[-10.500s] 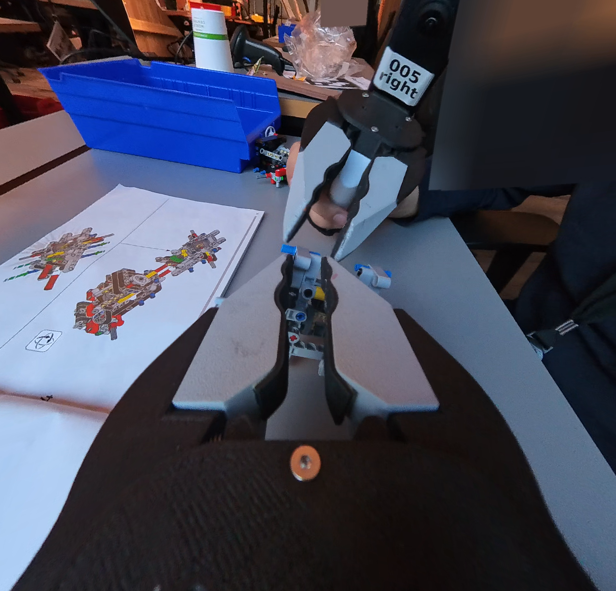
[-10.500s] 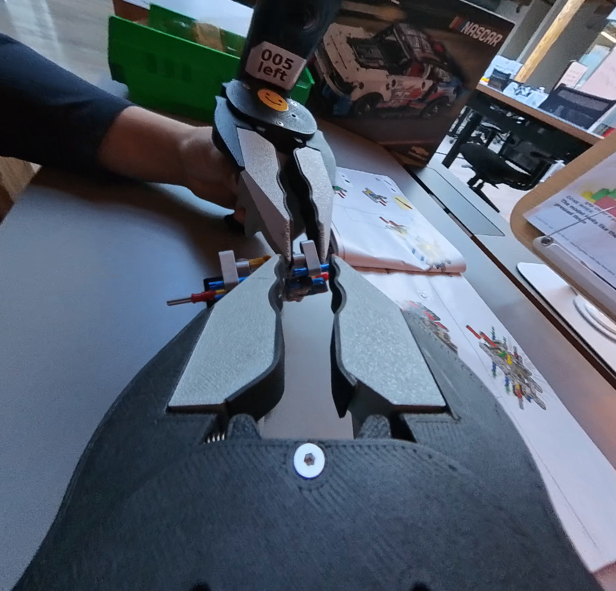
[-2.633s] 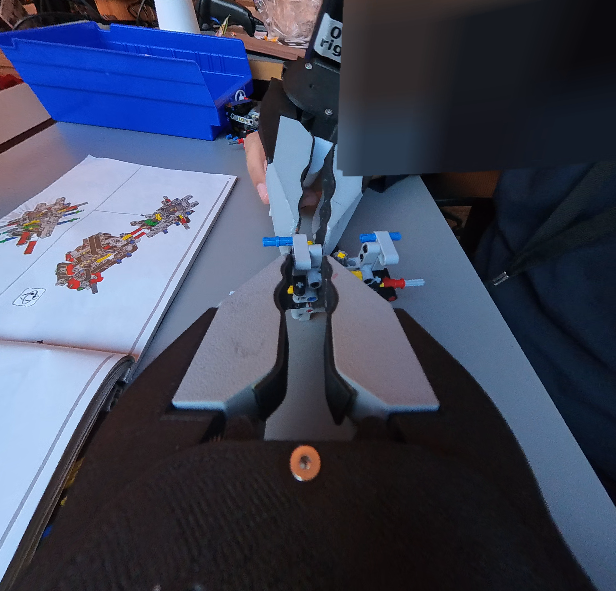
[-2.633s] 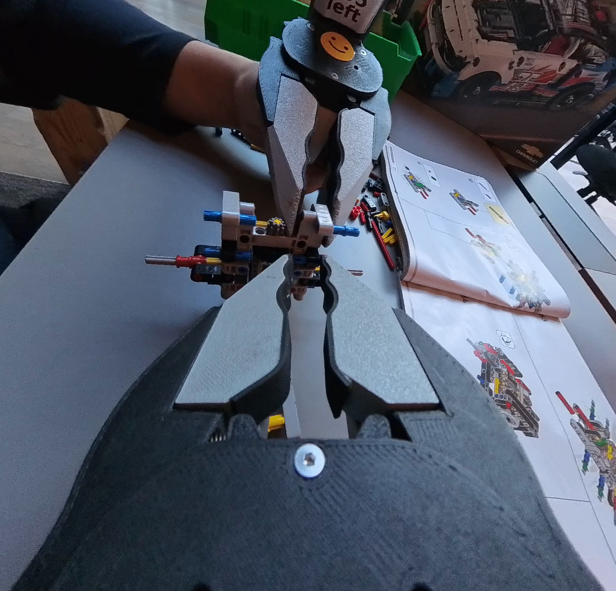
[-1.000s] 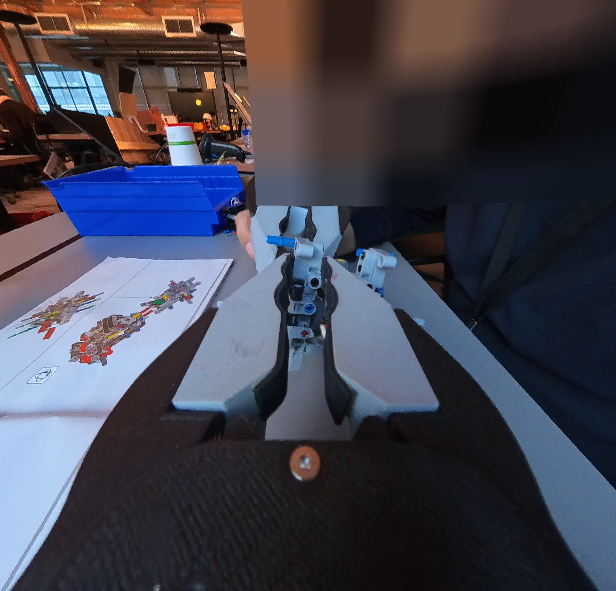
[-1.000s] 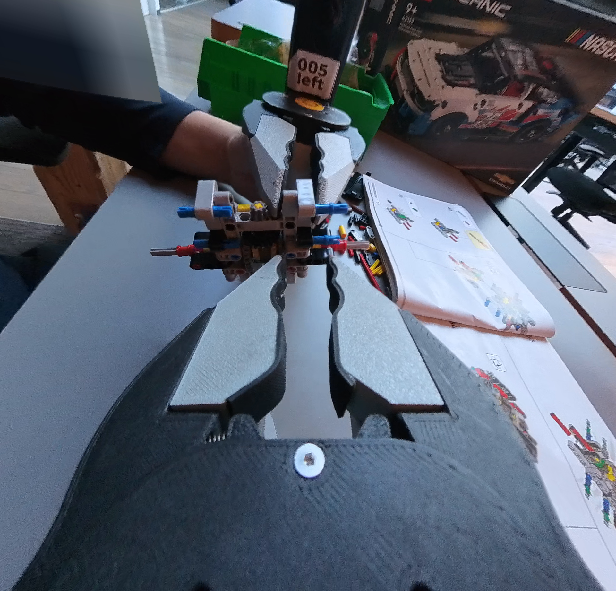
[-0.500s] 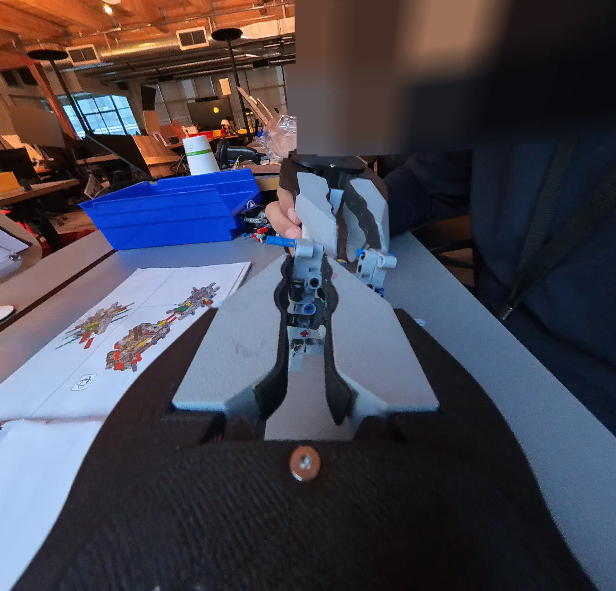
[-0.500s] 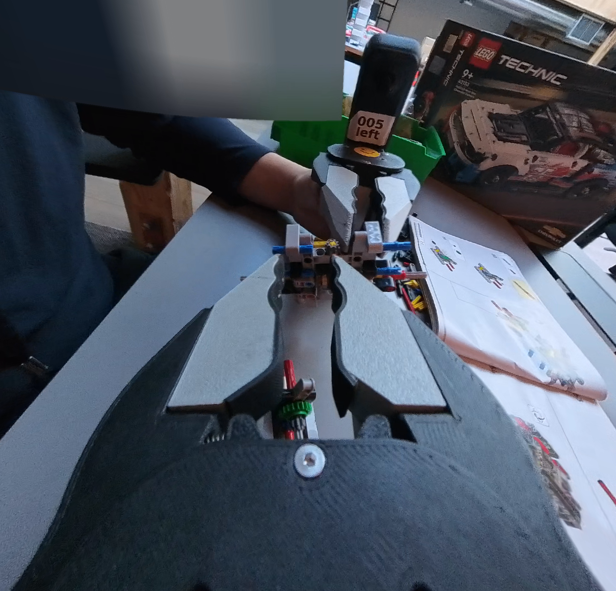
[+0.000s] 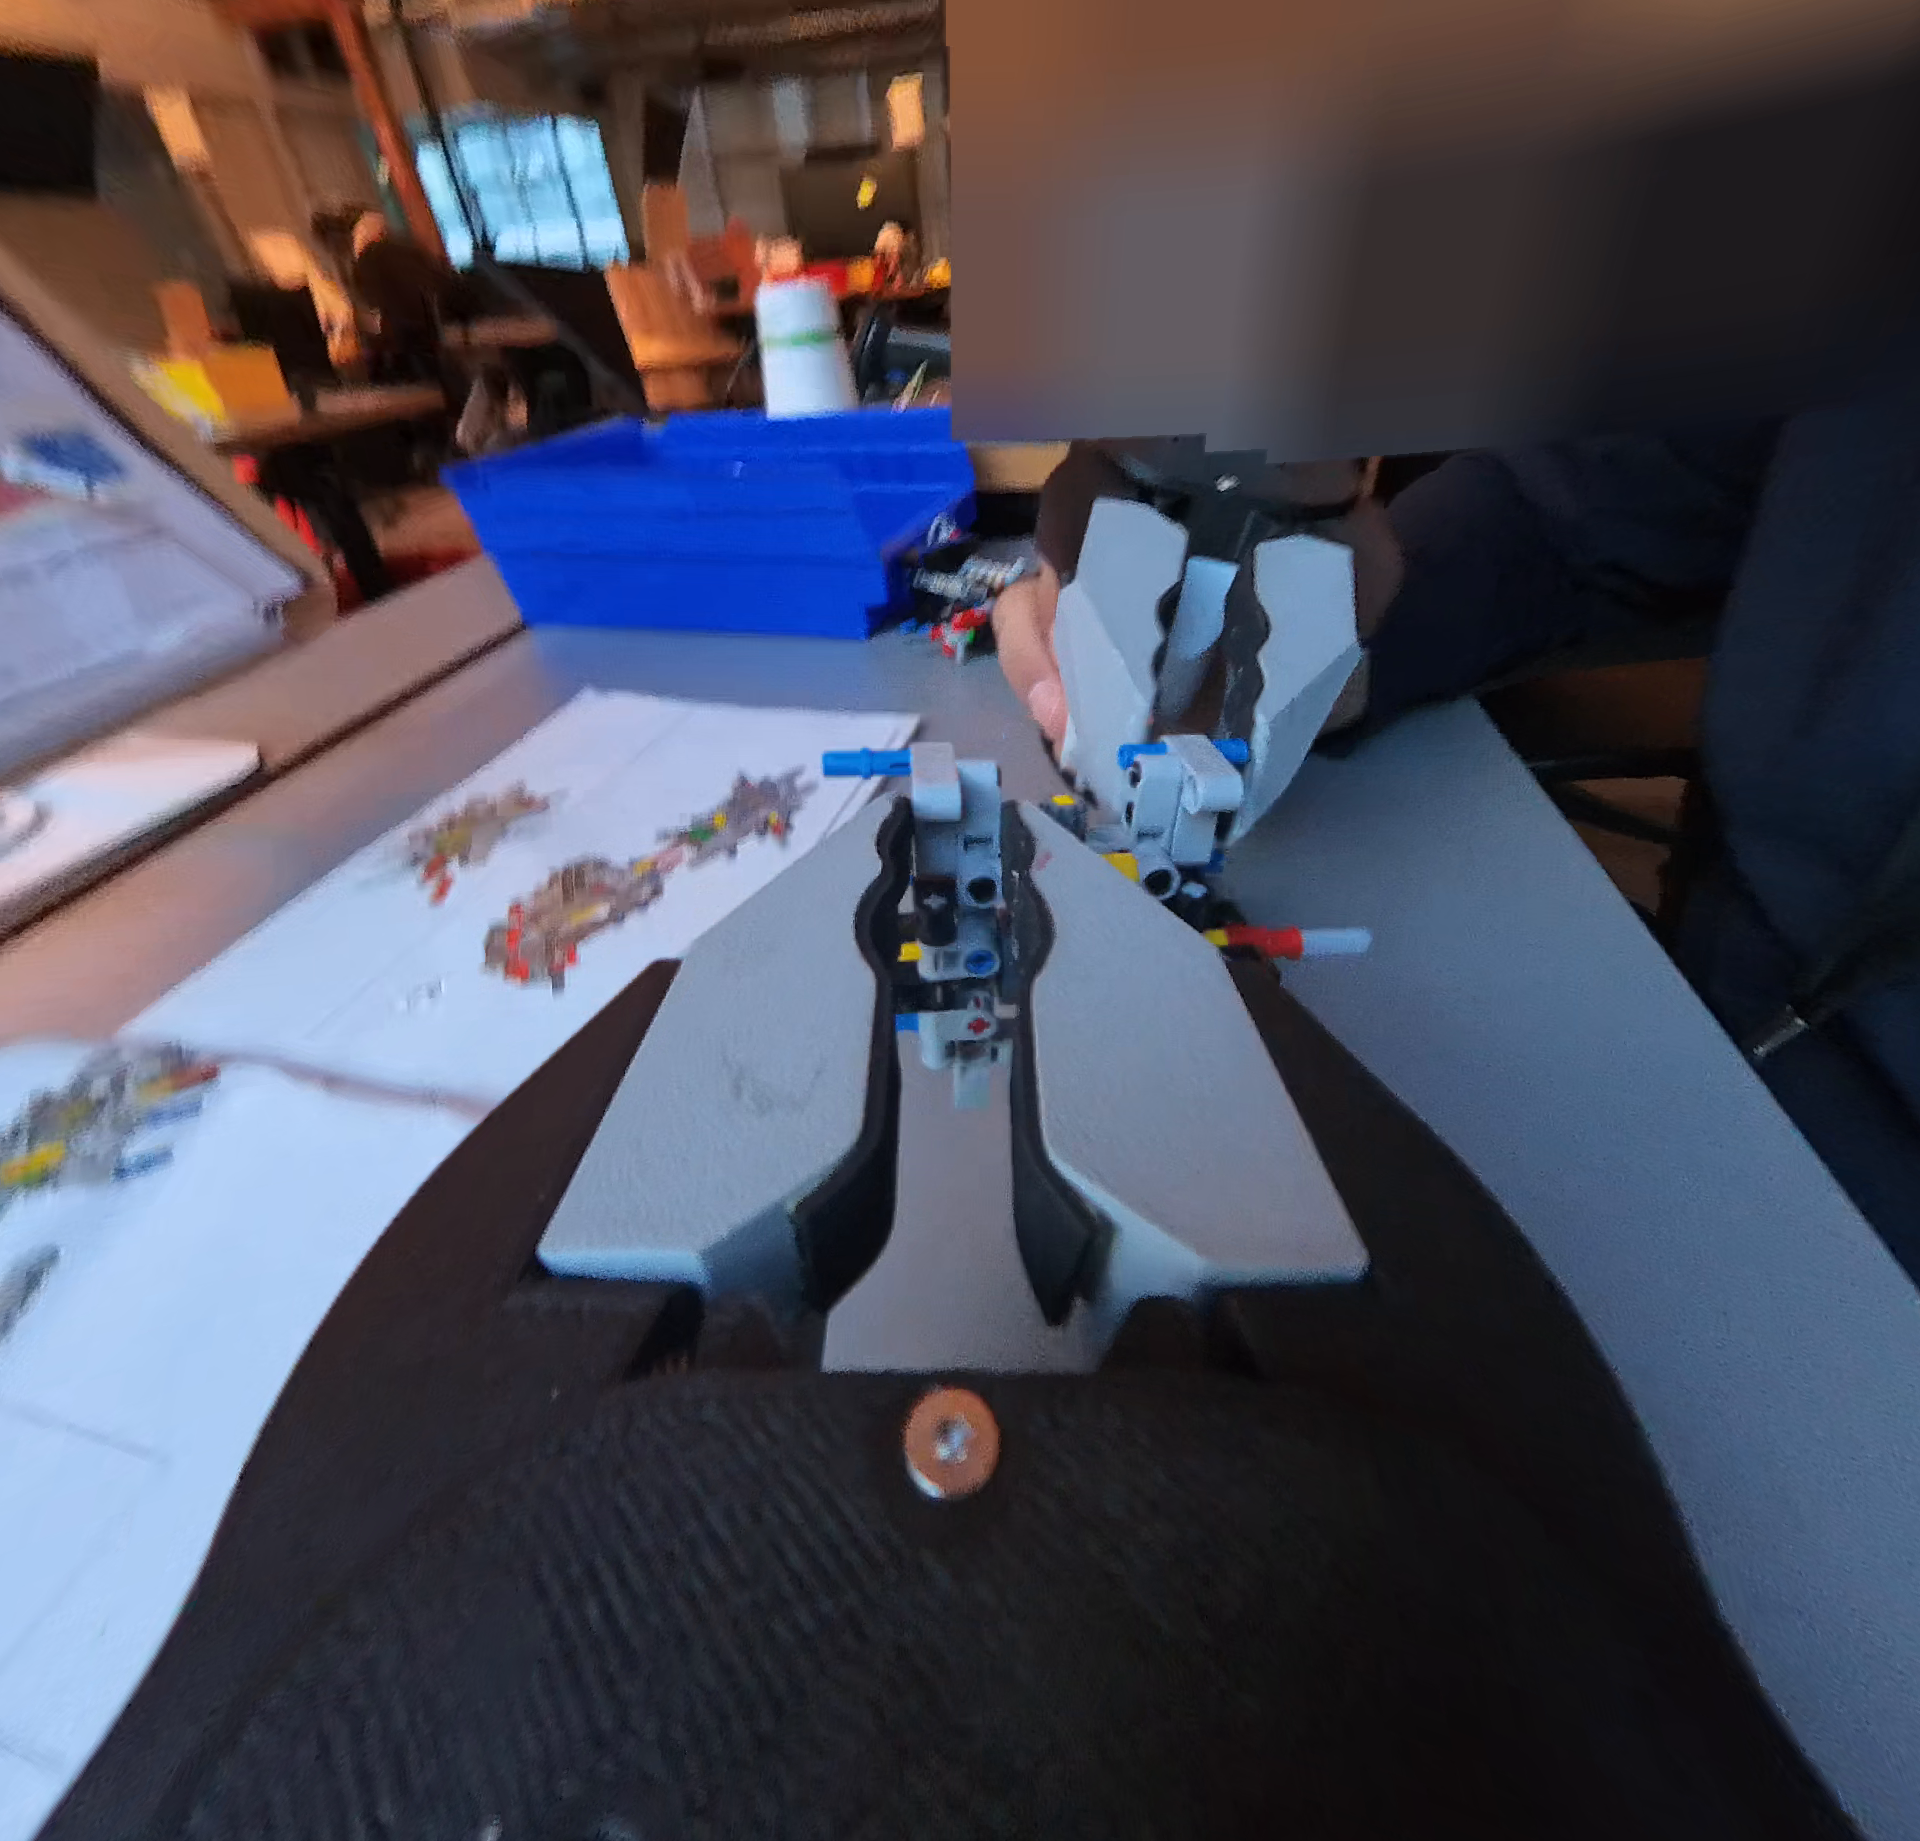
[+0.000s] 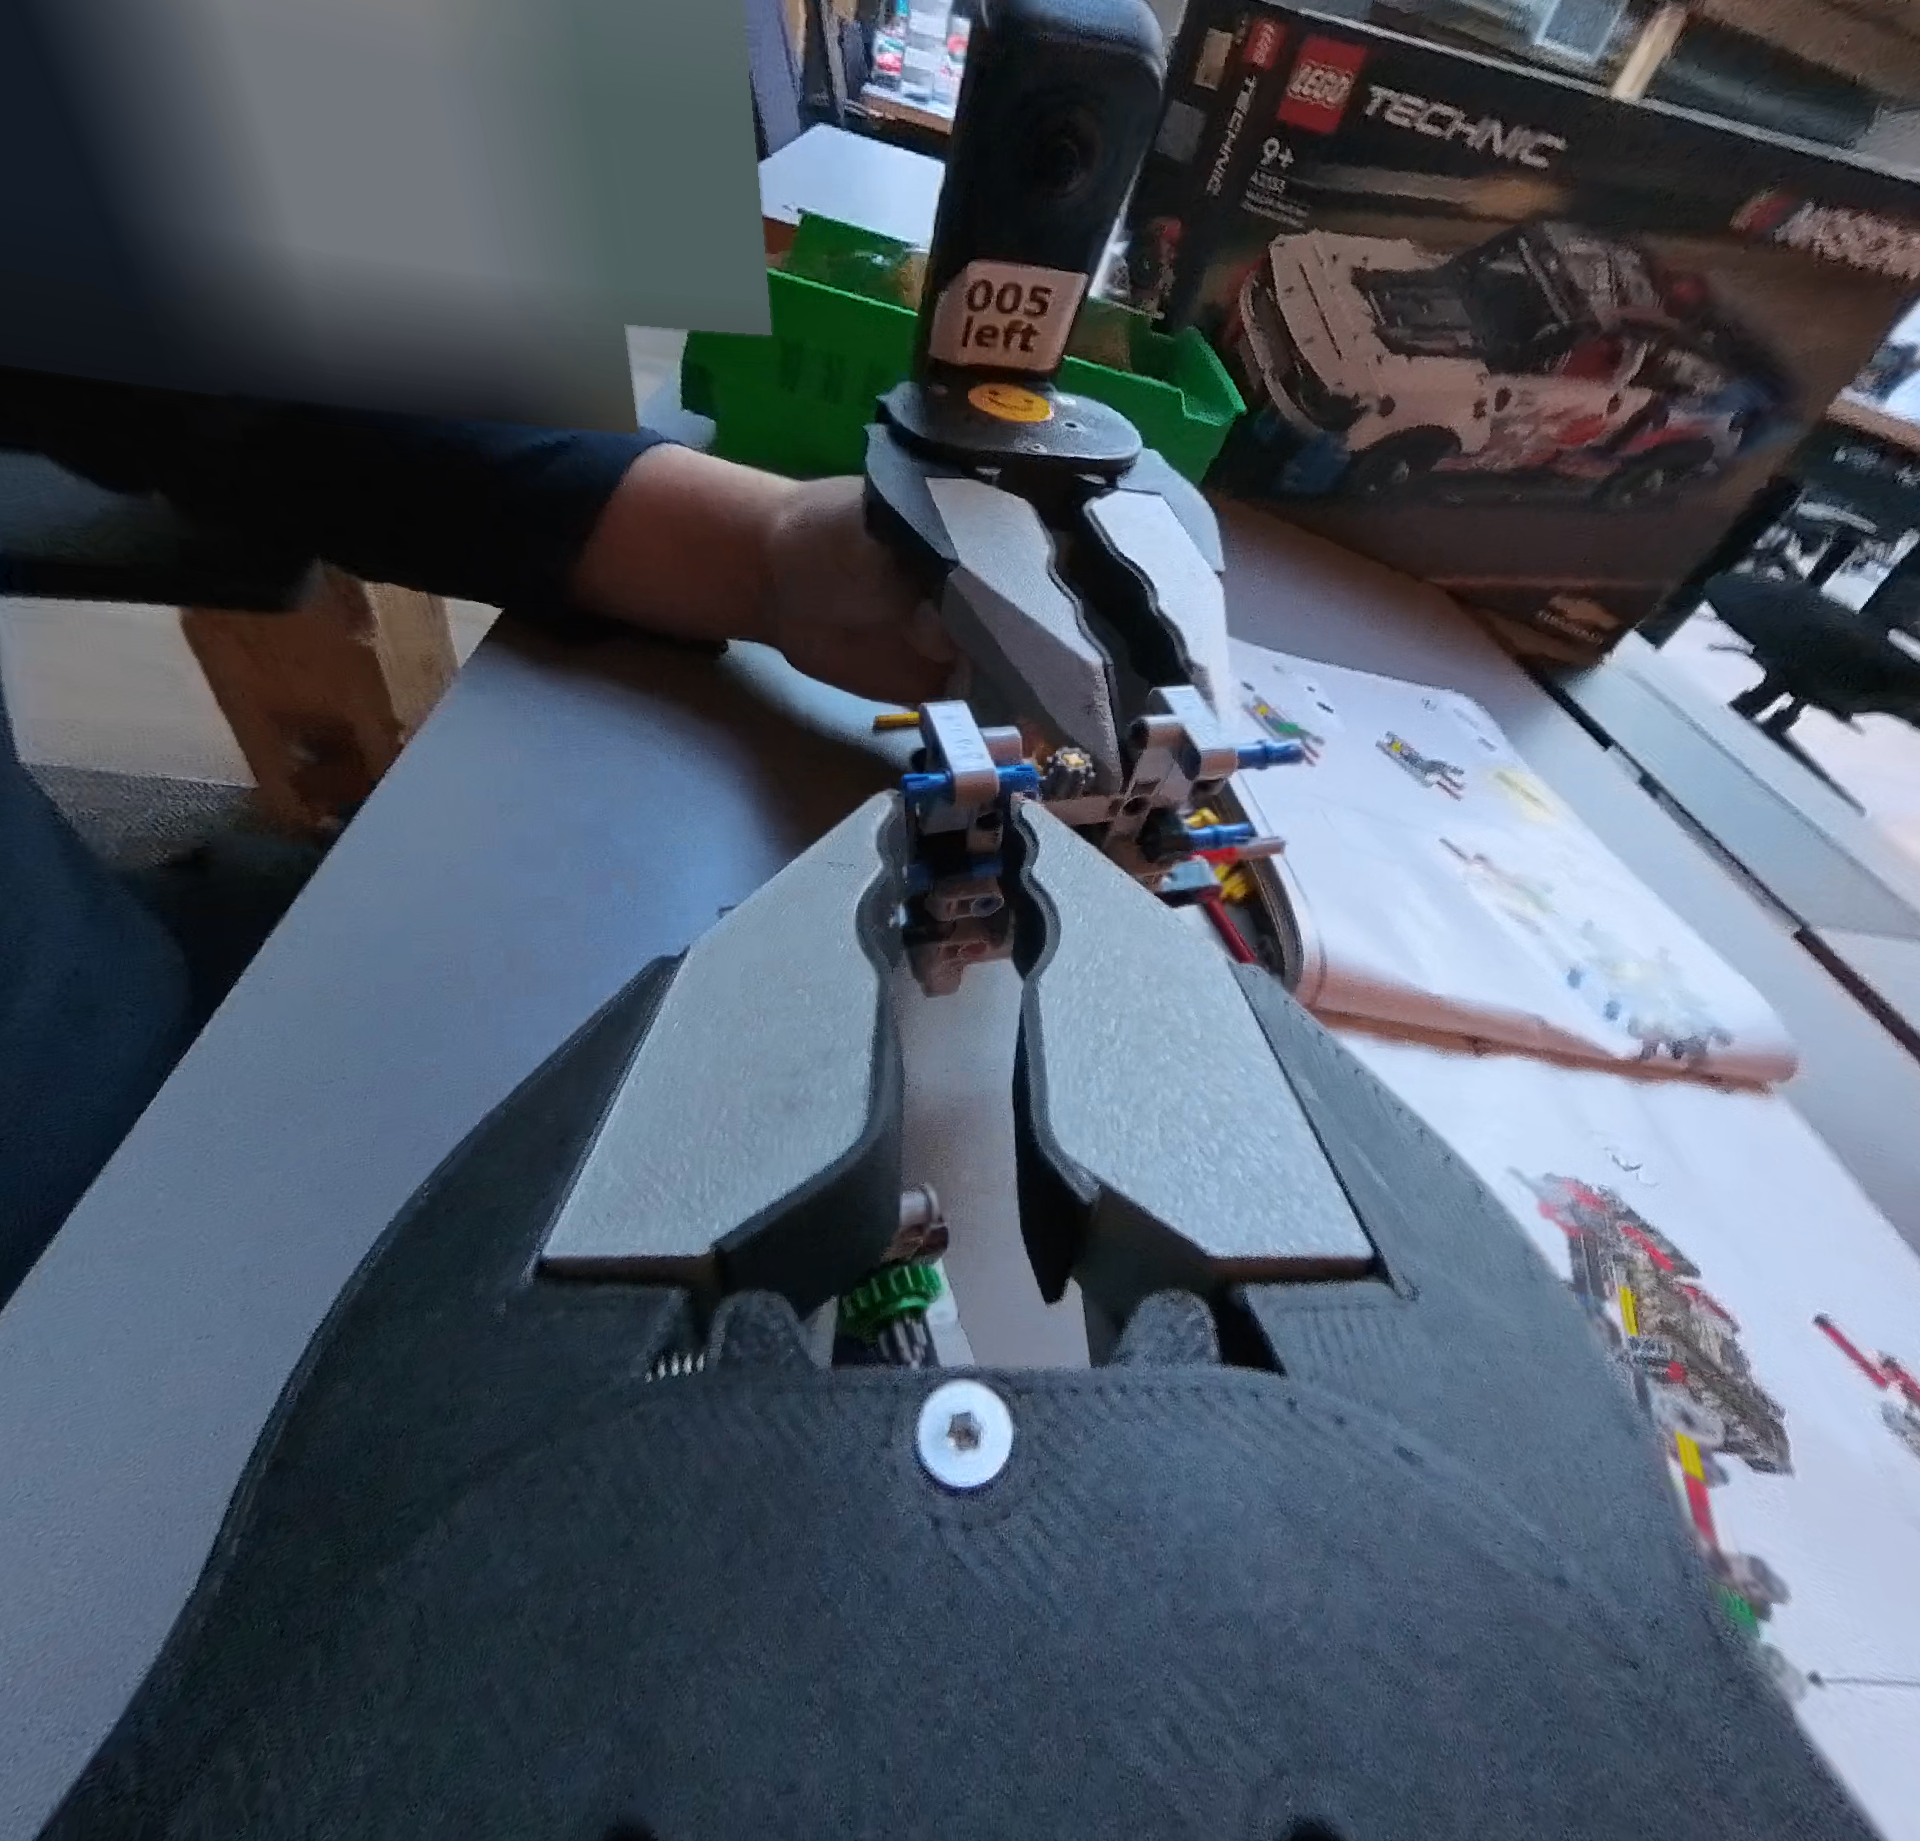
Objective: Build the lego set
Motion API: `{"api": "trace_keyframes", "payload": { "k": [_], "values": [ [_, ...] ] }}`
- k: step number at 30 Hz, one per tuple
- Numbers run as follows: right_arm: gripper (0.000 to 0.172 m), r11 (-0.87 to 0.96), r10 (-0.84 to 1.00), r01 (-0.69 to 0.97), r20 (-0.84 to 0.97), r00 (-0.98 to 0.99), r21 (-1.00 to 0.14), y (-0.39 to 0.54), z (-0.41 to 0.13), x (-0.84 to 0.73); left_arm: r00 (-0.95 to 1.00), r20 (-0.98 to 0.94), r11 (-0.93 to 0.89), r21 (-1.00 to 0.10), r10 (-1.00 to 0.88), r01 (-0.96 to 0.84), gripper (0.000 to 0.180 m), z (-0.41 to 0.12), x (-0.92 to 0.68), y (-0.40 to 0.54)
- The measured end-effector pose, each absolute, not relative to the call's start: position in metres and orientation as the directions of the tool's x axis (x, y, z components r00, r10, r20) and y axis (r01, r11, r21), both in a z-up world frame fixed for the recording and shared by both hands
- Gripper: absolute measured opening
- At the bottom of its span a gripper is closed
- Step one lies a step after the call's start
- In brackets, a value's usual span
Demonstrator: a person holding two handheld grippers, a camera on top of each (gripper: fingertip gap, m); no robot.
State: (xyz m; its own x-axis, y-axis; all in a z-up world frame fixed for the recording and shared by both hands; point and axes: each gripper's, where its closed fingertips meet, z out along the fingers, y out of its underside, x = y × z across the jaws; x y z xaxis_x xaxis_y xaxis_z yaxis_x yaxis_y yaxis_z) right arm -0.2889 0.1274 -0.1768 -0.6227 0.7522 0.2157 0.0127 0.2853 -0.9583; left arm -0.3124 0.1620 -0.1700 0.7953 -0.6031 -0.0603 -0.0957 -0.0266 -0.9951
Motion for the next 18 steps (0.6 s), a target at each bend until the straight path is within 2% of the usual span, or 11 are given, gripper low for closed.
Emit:
{"api": "trace_keyframes", "payload": {
  "k": [2,3,4,7,9,12,13,15,18],
  "values": [
    [0.011,0.277,0.763,0.036,0.197,-0.616,-0.960,0.133,-0.179,-0.292,0.820,0.001,-0.139,-0.986,-0.572,-0.096,0.022,-0.179,-0.320,0.164],
    [0.010,0.275,0.770,0.044,0.192,-0.609,-0.961,0.136,-0.180,-0.293,0.843,0.017,-0.177,-0.980,-0.538,-0.093,0.039,-0.179,-0.328,0.165],
    [0.010,0.275,0.775,0.056,0.187,-0.604,-0.960,0.139,-0.182,-0.294,0.830,0.018,-0.183,-0.978,-0.558,-0.102,0.045,-0.175,-0.328,0.158],
    [0.010,0.271,0.779,0.071,0.175,-0.602,-0.960,0.142,-0.185,-0.296,0.736,0.053,-0.154,-0.986,-0.675,-0.070,0.019,-0.155,-0.308,0.131],
    [0.007,0.268,0.778,0.085,0.164,-0.607,-0.960,0.142,-0.189,-0.297,0.722,0.118,-0.233,-0.971,-0.681,-0.061,0.017,-0.164,-0.295,0.129],
    [0.000,0.250,0.775,0.071,0.155,-0.612,-0.966,0.142,-0.188,-0.296,0.756,0.141,-0.385,-0.910,-0.639,-0.156,0.033,-0.203,-0.290,0.138],
    [0.000,0.245,0.773,0.067,0.153,-0.616,-0.967,0.142,-0.187,-0.296,0.758,0.114,-0.383,-0.904,-0.642,-0.189,0.026,-0.209,-0.289,0.139],
    [0.000,0.235,0.773,0.086,0.132,-0.621,-0.968,0.143,-0.190,-0.296,0.733,0.074,-0.336,-0.917,-0.676,-0.216,0.000,-0.210,-0.284,0.138],
    [0.000,0.234,0.759,0.133,0.096,-0.644,-0.963,0.142,-0.199,-0.297,0.751,0.092,-0.314,-0.936,-0.654,-0.159,0.000,-0.203,-0.290,0.142]
  ]
}}
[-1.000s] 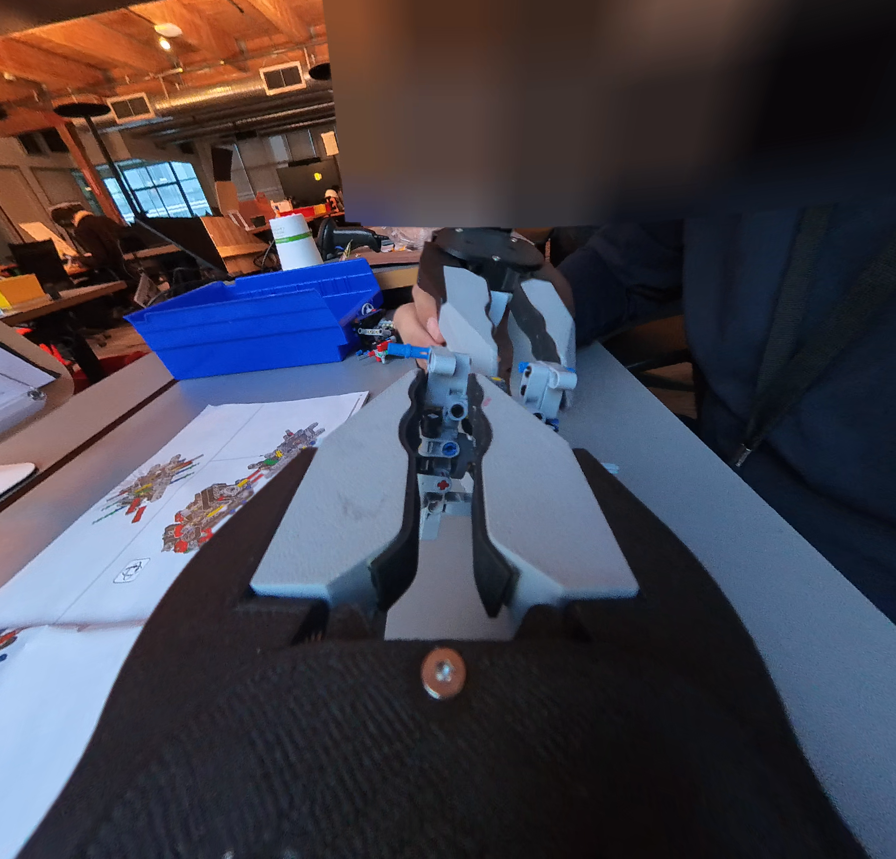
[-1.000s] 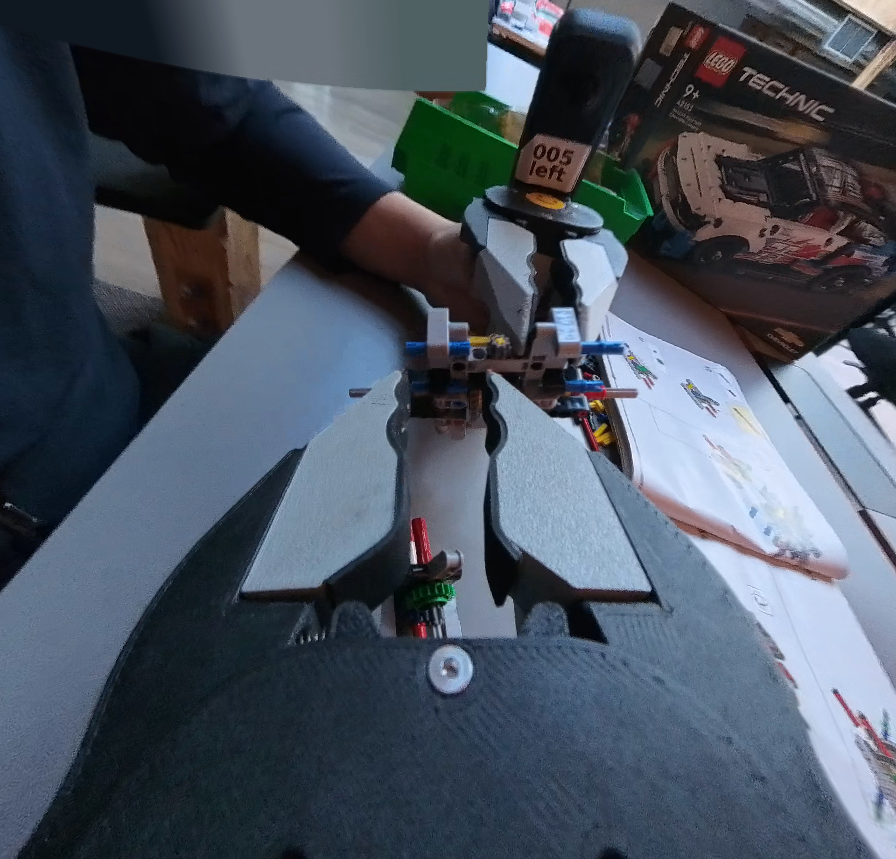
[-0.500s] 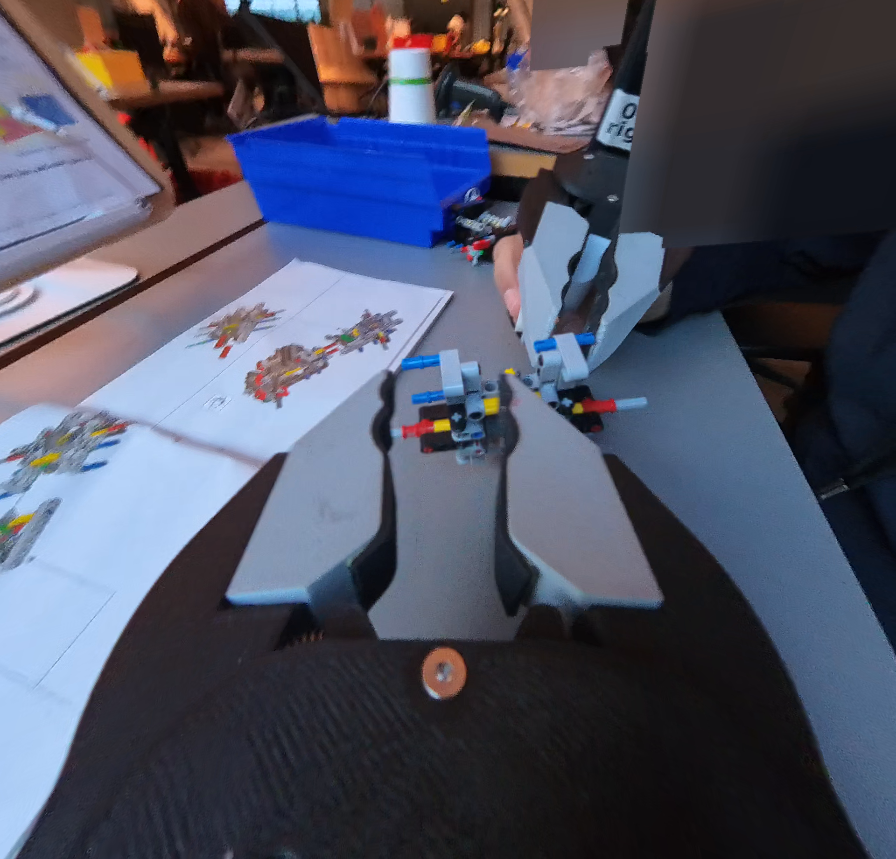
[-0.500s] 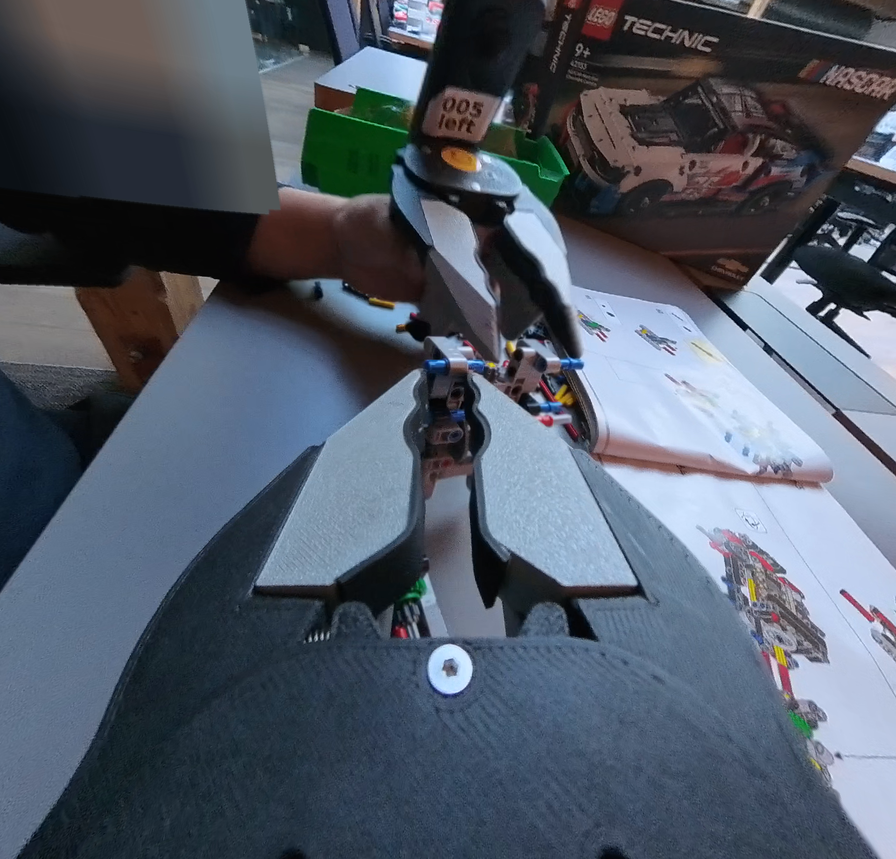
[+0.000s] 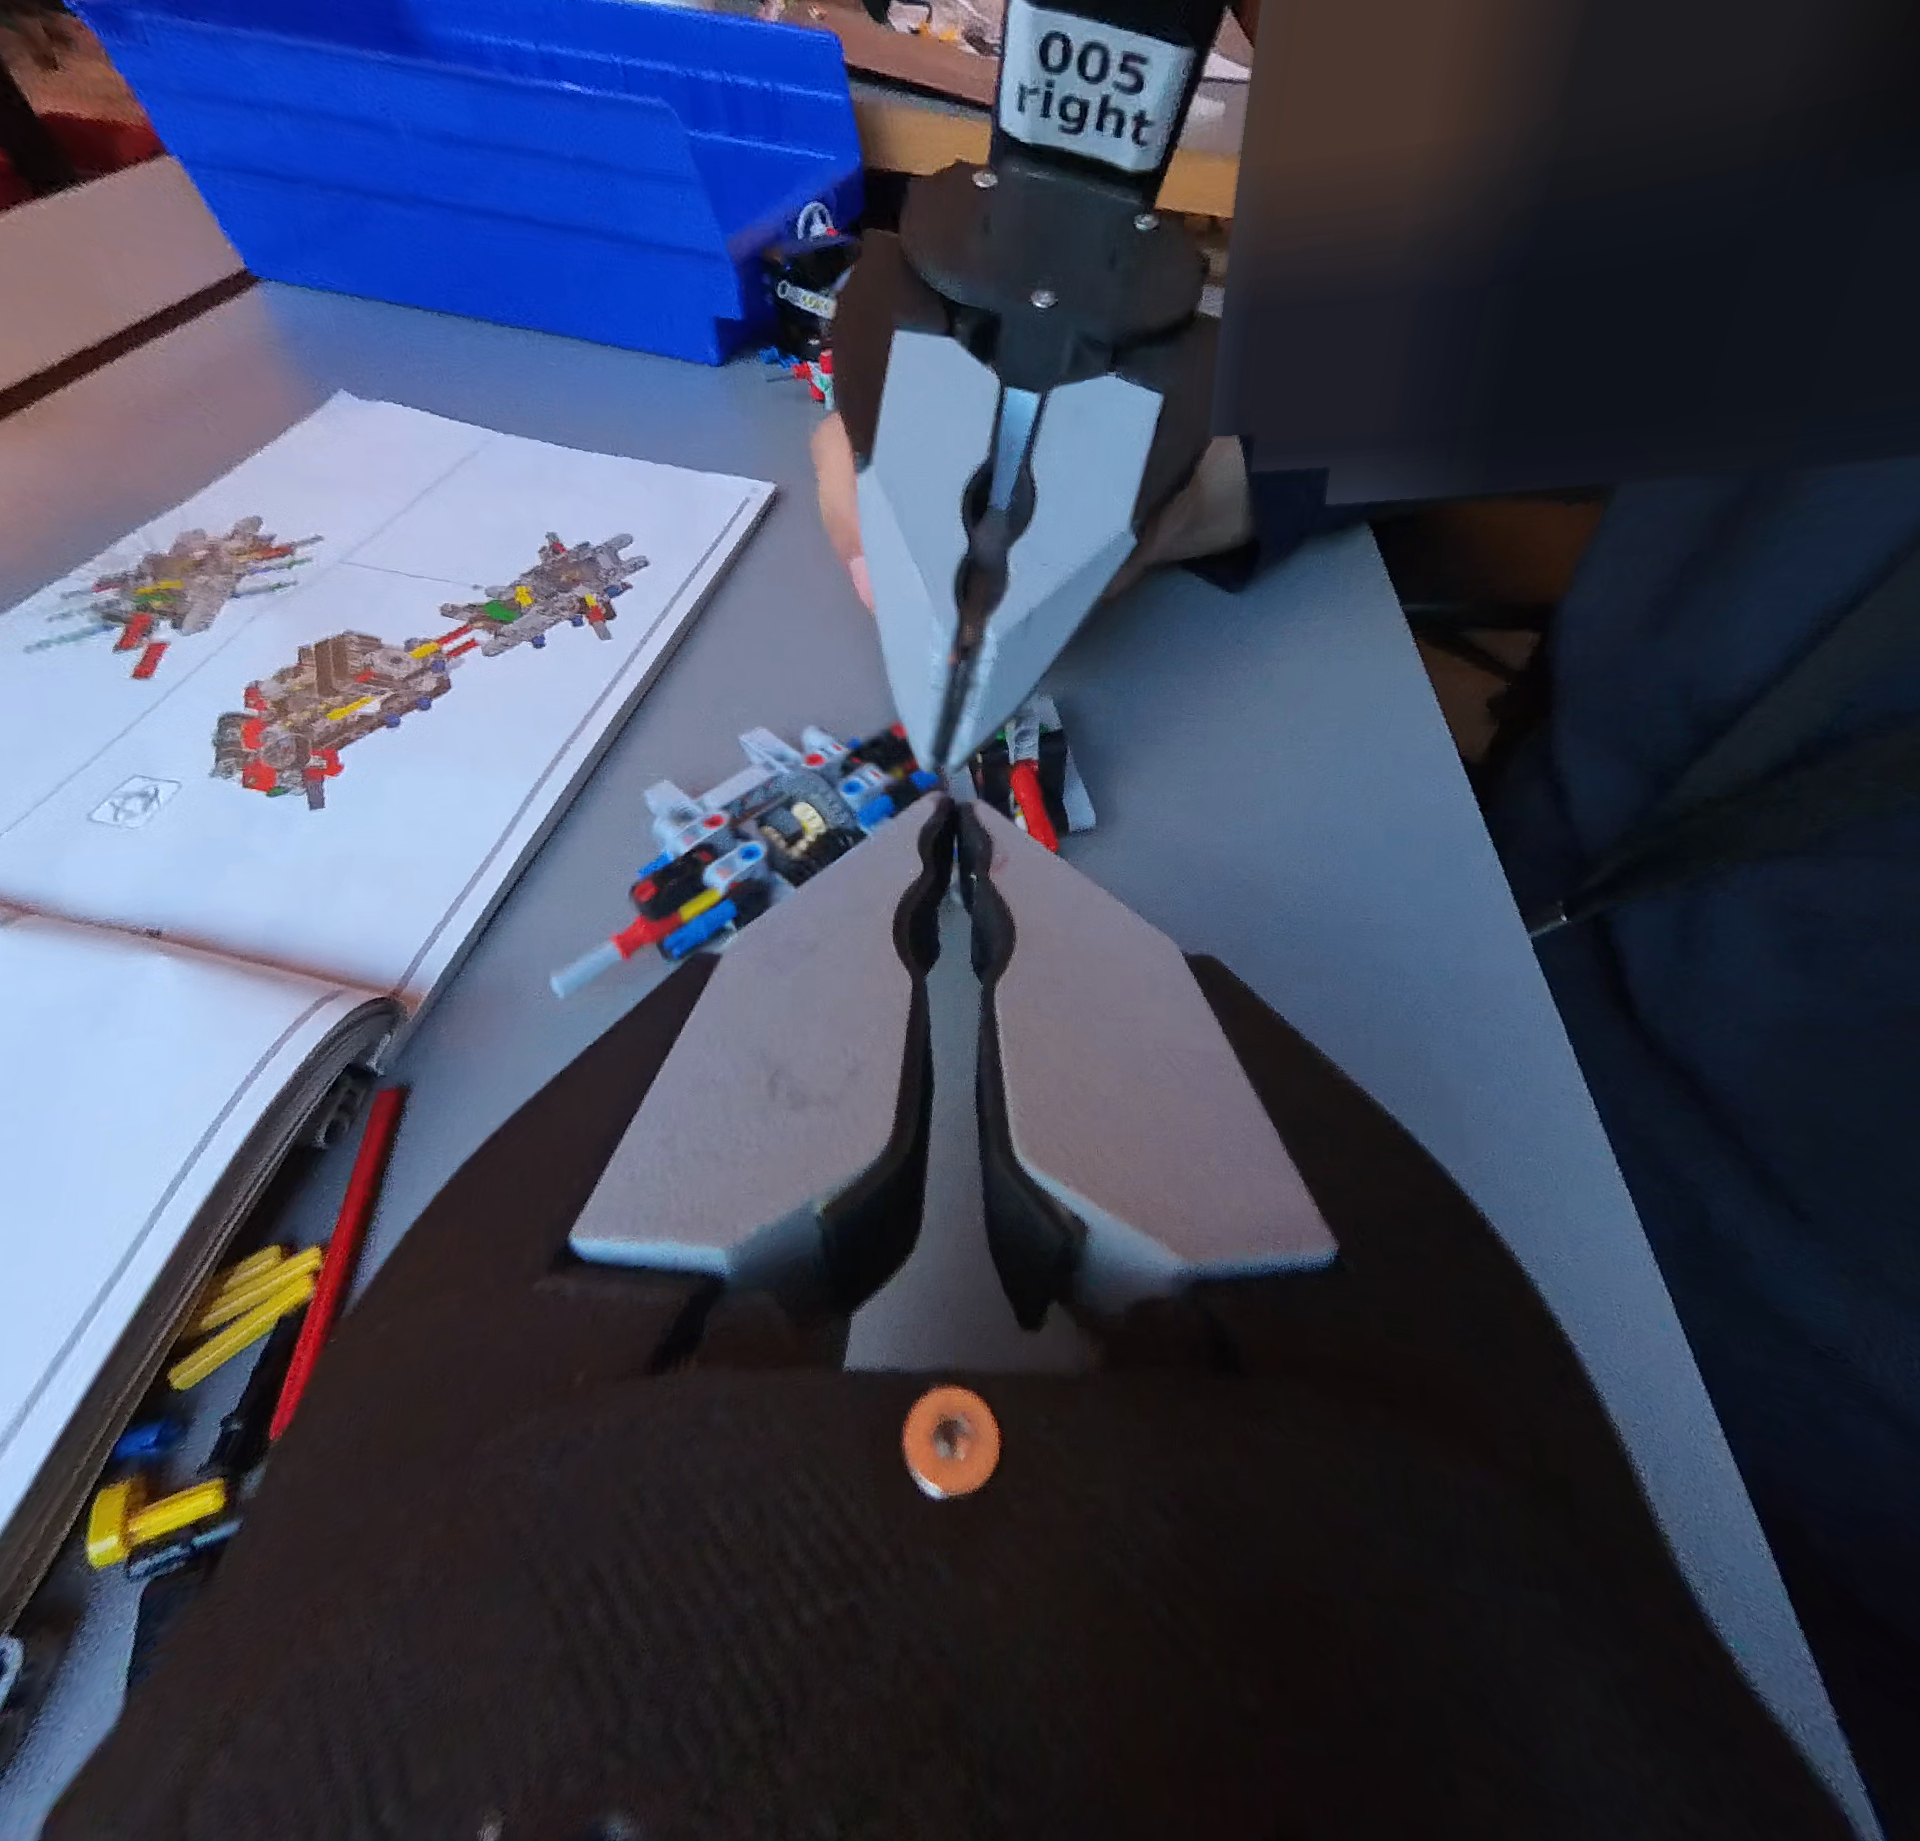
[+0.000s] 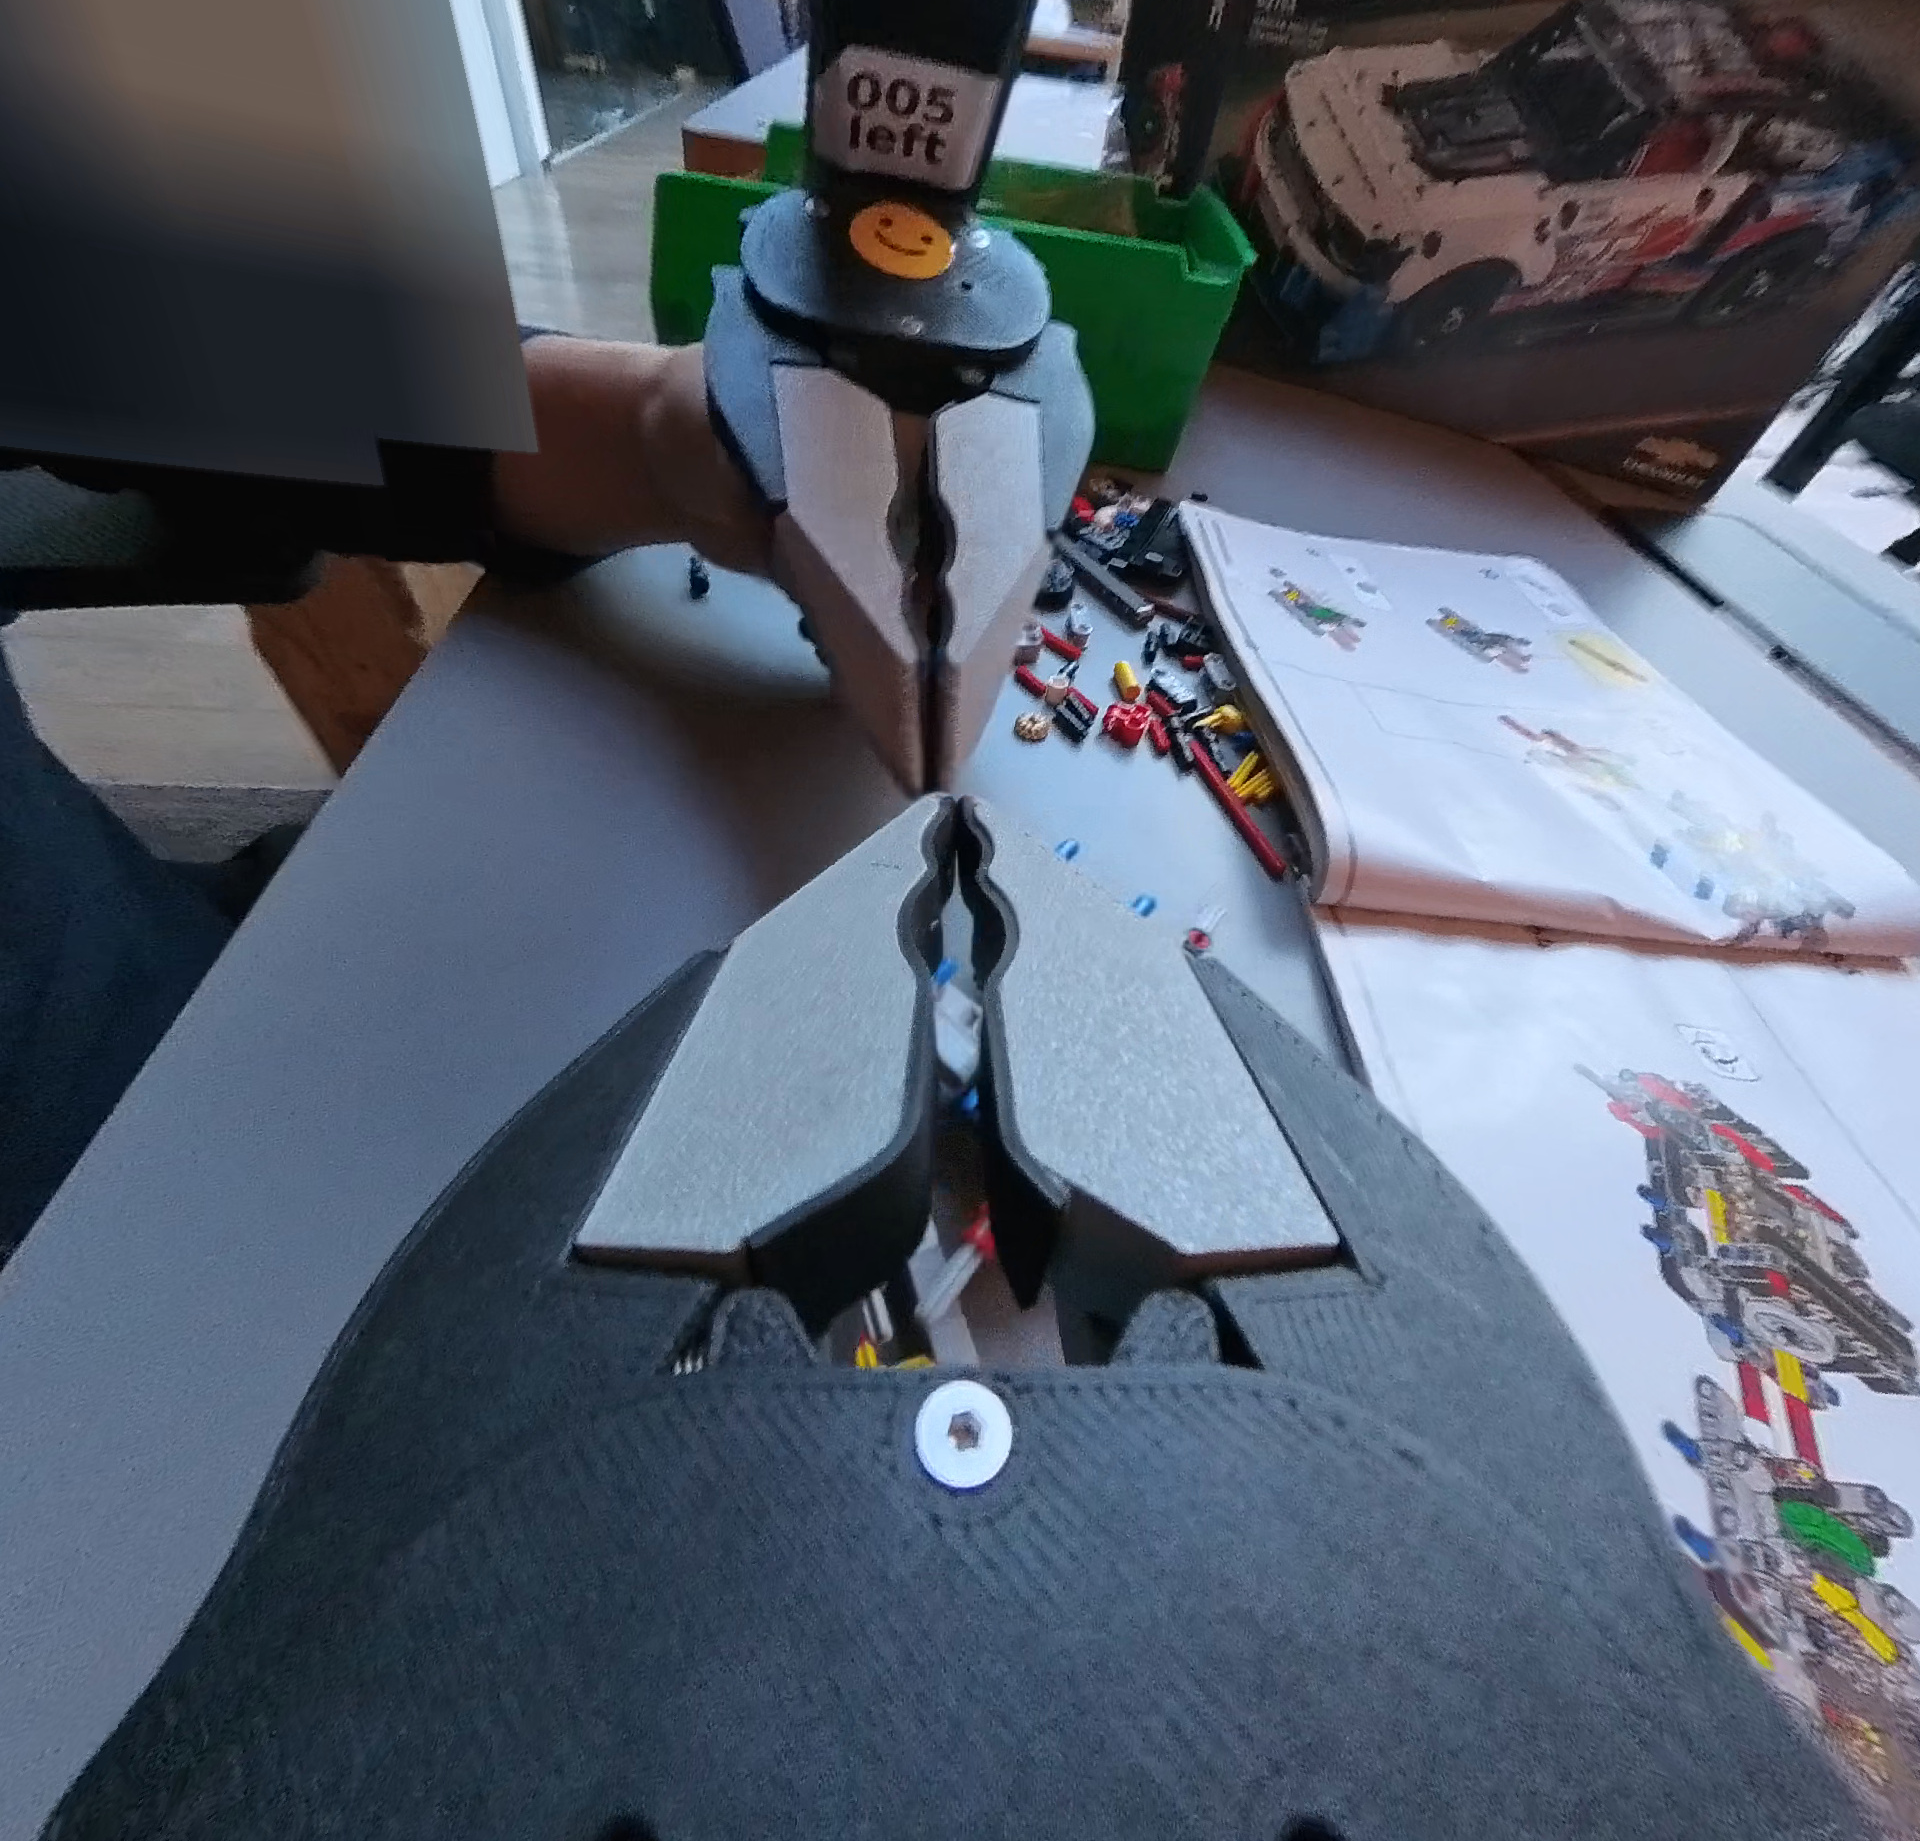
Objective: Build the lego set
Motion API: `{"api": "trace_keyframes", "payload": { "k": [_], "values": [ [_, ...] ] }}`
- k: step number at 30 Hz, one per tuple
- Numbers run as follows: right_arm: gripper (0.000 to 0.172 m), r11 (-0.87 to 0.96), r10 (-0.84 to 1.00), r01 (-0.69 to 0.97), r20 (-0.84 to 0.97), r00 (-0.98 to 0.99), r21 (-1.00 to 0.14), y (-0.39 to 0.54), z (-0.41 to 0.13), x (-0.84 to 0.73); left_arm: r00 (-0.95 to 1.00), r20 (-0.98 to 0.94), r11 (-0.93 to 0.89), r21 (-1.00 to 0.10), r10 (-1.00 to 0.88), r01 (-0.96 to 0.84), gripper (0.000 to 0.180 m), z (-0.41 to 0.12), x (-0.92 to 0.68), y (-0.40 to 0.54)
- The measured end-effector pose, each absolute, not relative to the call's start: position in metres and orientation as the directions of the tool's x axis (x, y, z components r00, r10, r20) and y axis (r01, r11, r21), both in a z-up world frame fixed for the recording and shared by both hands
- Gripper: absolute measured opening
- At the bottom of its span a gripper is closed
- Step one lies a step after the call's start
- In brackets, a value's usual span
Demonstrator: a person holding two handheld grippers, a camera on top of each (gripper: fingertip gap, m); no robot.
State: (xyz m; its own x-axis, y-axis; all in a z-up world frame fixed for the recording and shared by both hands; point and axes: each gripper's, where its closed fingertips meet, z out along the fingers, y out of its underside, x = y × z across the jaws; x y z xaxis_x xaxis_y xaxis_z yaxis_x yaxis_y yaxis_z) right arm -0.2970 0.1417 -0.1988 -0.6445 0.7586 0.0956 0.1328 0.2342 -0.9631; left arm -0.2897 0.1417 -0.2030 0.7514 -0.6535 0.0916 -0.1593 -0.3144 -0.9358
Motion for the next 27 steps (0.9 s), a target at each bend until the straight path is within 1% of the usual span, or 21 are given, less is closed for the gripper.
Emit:
{"api": "trace_keyframes", "payload": {
  "k": [2,4,6,8,10,12,14,16,19,21,23,25,27],
  "values": [
    [0.000,0.258,0.756,0.169,0.090,-0.648,-0.951,0.144,-0.204,-0.298,0.749,0.165,-0.363,-0.926,-0.641,-0.107,0.000,-0.208,-0.295,0.142],
    [0.000,0.301,0.767,0.136,0.155,-0.622,-0.944,0.158,-0.198,-0.297,0.730,0.233,-0.398,-0.916,-0.642,-0.058,0.000,-0.209,-0.298,0.139],
    [0.000,0.321,0.778,0.082,0.214,-0.590,-0.943,0.177,-0.179,-0.293,0.713,0.255,-0.410,-0.911,-0.653,-0.050,0.003,-0.209,-0.298,0.135],
    [0.003,0.304,0.758,0.071,0.196,-0.623,-0.950,0.186,-0.168,-0.283,0.708,0.261,-0.441,-0.894,-0.656,-0.079,0.003,-0.215,-0.295,0.130],
    [0.014,0.314,0.741,0.118,0.165,-0.651,-0.942,0.190,-0.174,-0.279,0.718,0.242,-0.463,-0.878,-0.653,-0.125,0.003,-0.223,-0.294,0.128],
    [0.020,0.375,0.705,0.175,0.157,-0.692,-0.910,0.185,-0.190,-0.276,0.724,0.226,-0.492,-0.852,-0.652,-0.178,0.003,-0.232,-0.291,0.127],
    [0.021,0.471,0.654,0.202,0.186,-0.733,-0.859,0.176,-0.204,-0.275,0.729,0.214,-0.517,-0.827,-0.650,-0.218,0.003,-0.240,-0.289,0.128],
    [0.017,0.584,0.581,0.204,0.229,-0.781,-0.786,0.165,-0.214,-0.274,0.732,0.200,-0.524,-0.817,-0.651,-0.242,0.003,-0.244,-0.288,0.127],
    [0.010,0.767,0.446,0.211,0.267,-0.854,-0.606,0.156,-0.229,-0.272,0.742,0.180,-0.517,-0.819,-0.646,-0.251,0.002,-0.245,-0.288,0.128],
    [0.019,0.869,0.363,0.215,0.276,-0.890,-0.446,0.158,-0.237,-0.274,0.749,0.168,-0.515,-0.817,-0.641,-0.258,0.002,-0.246,-0.289,0.129],
    [0.021,0.924,0.296,0.201,0.275,-0.915,-0.324,0.158,-0.241,-0.279,0.752,0.148,-0.510,-0.816,-0.642,-0.274,0.003,-0.247,-0.289,0.128],
    [0.022,0.948,0.244,0.181,0.233,-0.941,-0.261,0.152,-0.246,-0.280,0.755,0.132,-0.496,-0.823,-0.643,-0.278,0.003,-0.245,-0.289,0.128],
    [0.022,0.971,0.201,0.166,0.203,-0.958,-0.174,0.154,-0.256,-0.280,0.758,0.125,-0.475,-0.839,-0.641,-0.264,0.002,-0.241,-0.290,0.128]
  ]
}}
